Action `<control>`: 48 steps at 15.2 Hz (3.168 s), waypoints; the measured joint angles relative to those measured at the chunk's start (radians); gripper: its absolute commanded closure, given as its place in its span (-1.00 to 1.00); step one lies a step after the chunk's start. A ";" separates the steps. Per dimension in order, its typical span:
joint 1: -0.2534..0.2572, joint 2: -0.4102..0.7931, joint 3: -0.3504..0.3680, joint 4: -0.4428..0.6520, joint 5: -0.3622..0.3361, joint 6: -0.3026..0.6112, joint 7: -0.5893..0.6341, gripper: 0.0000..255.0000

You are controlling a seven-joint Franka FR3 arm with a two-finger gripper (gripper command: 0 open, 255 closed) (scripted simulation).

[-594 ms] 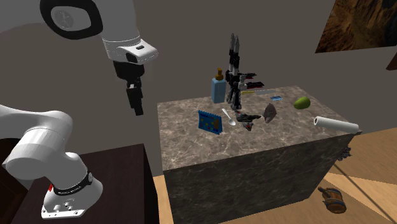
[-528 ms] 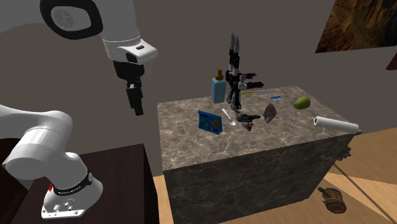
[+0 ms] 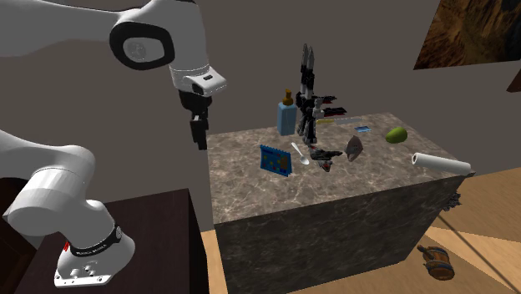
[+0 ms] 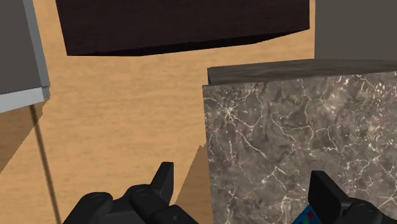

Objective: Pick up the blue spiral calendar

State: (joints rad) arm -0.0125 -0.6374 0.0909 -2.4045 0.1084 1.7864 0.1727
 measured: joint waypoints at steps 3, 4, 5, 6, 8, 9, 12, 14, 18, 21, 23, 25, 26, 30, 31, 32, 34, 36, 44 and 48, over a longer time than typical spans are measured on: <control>-0.002 0.080 0.043 0.001 0.028 0.085 0.084 -1.00; -0.002 0.110 0.058 0.010 0.036 0.110 0.114 -1.00; -0.003 0.141 0.072 0.017 0.042 0.136 0.142 -1.00; -0.004 0.170 0.086 0.024 0.048 0.161 0.172 -1.00; -0.003 0.240 0.120 0.043 0.058 0.218 0.236 -1.00; -0.004 0.273 0.133 0.051 0.060 0.246 0.266 -1.00; -0.009 0.364 0.166 0.087 0.059 0.310 0.353 -1.00; -0.010 0.440 0.190 0.121 0.050 0.357 0.417 -1.00; -0.011 0.599 0.220 0.220 0.012 0.426 0.545 -1.00; -0.001 0.736 0.229 0.318 -0.033 0.470 0.645 -1.00; 0.014 0.814 0.228 0.383 -0.061 0.487 0.713 -1.00; 0.028 0.890 0.221 0.455 -0.085 0.493 0.768 -1.00; 0.036 0.930 0.215 0.485 -0.096 0.505 0.794 -1.00; 0.068 1.063 0.192 0.611 -0.129 0.518 0.876 -1.00; 0.070 1.074 0.190 0.614 -0.132 0.526 0.881 -1.00; 0.073 1.084 0.188 0.616 -0.135 0.535 0.885 -1.00; 0.075 1.102 0.185 0.616 -0.139 0.553 0.886 -1.00; 0.076 1.116 0.182 0.606 -0.142 0.576 0.886 -1.00; 0.079 1.132 0.179 0.607 -0.147 0.593 0.890 1.00; 0.079 1.131 0.179 0.606 -0.146 0.594 0.889 1.00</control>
State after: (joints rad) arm 0.0661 0.4938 0.2701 -1.7984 -0.0381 2.3800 1.0615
